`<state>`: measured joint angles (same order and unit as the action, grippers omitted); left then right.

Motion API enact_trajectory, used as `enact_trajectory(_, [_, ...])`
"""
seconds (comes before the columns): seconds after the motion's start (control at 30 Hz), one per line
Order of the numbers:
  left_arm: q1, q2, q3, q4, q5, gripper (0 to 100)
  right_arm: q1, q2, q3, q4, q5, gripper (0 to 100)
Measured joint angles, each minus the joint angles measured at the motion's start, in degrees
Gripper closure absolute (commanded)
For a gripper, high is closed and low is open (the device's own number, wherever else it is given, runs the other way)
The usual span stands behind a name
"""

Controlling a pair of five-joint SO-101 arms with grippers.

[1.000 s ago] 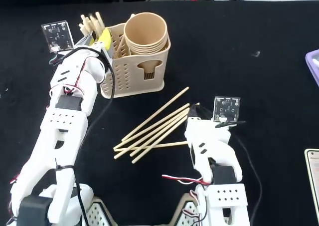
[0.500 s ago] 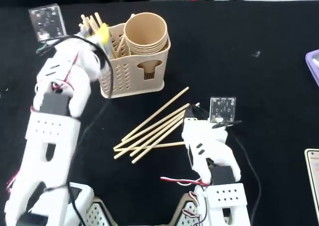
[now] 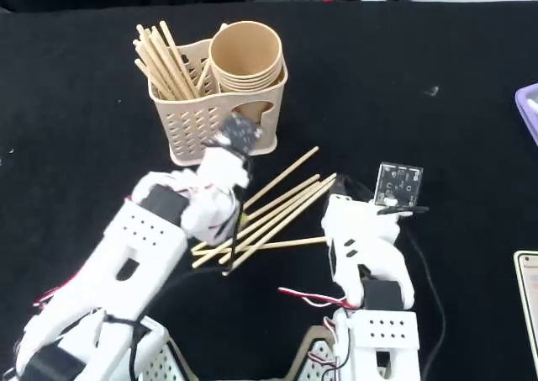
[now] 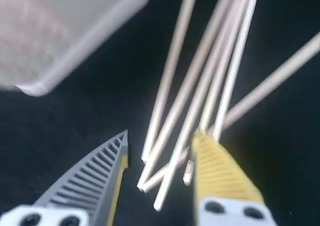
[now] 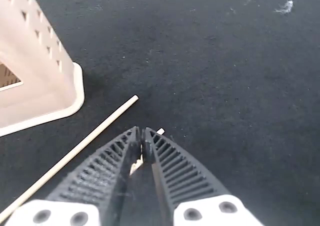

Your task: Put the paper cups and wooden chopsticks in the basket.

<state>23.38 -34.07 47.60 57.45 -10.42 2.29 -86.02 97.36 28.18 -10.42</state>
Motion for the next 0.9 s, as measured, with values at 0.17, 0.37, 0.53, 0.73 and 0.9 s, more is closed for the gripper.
enact_trajectory(0.17, [4.4, 4.04, 3.34, -4.92, 0.0, 77, 0.0, 0.0, 0.0, 0.0, -0.09, 98.0])
enact_trajectory(0.37, [7.56, 11.6, 3.52, -8.7, -0.53, 77, 0.0, 0.0, 0.0, 0.0, -0.09, 98.0])
enact_trajectory(0.53, [7.38, 19.69, 3.52, -12.92, -0.35, 78, -0.35, 0.0, 0.0, 0.0, -0.09, 97.9])
enact_trajectory(0.73, [7.74, 21.54, 2.73, -13.63, -0.44, 88, -0.97, 0.0, 0.0, 0.0, -0.09, 97.9])
enact_trajectory(0.9, [7.82, 21.71, 0.35, -11.69, -0.53, 92, -0.97, 0.0, 0.0, 0.0, -0.09, 97.9])
